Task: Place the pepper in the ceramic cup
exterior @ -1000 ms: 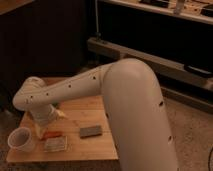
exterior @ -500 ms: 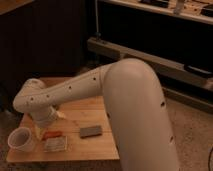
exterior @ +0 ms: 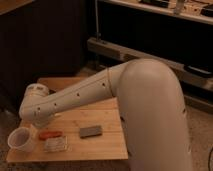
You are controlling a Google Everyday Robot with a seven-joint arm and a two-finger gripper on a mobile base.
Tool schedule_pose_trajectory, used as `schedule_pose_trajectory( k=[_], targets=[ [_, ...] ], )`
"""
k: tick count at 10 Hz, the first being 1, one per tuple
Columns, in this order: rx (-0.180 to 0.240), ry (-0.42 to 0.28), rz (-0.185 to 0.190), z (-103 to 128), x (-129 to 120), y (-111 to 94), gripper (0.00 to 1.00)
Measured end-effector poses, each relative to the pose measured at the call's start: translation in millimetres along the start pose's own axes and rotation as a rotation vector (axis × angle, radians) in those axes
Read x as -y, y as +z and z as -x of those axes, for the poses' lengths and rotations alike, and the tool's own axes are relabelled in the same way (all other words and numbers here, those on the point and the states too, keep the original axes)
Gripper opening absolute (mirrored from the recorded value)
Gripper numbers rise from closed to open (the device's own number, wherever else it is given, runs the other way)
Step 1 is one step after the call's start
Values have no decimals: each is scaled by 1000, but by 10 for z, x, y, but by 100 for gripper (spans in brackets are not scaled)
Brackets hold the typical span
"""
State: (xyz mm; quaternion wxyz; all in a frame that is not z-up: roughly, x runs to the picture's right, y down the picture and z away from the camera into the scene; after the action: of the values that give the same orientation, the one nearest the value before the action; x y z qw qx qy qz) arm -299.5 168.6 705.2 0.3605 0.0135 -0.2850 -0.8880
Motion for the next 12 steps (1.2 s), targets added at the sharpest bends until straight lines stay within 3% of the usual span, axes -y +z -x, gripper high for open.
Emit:
schedule_pose_trajectory(
  k=[5,8,10,12],
  targets=[
    [18,-34,-50,-160,-216,245,80],
    [144,-45,-80,-239,-10,463,80],
    [193,-58,-97,-163,81,705,80],
    [198,-70,-99,-139,128,796,80]
  ],
)
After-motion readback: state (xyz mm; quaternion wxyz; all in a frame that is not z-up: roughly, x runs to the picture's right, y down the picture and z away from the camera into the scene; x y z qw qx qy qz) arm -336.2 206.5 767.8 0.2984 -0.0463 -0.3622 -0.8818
